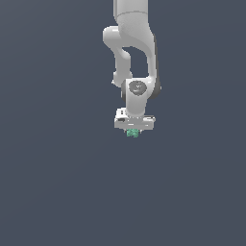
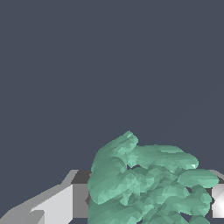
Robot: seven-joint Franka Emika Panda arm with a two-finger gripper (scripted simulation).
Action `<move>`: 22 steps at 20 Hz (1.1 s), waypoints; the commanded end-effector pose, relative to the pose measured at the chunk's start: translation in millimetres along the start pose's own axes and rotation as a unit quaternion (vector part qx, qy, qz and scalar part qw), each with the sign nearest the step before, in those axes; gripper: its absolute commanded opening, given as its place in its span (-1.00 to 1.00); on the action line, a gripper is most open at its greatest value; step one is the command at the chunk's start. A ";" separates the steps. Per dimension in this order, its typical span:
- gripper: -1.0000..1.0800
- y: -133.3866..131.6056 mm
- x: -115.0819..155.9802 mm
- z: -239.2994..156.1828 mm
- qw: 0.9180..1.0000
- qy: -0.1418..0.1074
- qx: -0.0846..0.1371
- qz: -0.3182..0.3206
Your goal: Pick up the object and move it to a goal position.
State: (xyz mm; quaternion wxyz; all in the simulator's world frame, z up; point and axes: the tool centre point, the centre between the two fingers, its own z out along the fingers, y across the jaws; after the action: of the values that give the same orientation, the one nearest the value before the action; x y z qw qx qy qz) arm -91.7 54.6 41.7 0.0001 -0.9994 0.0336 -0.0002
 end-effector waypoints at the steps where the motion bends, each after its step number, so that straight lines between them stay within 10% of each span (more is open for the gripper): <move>1: -1.00 0.3 0.0 1.0 1.000 0.000 0.000 0.000; 22: -1.00 -14.4 12.8 -41.8 1.000 0.000 0.000 0.000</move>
State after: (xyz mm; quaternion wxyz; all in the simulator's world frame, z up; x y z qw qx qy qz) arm -80.9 65.3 74.6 0.0001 -0.9994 0.0337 -0.0001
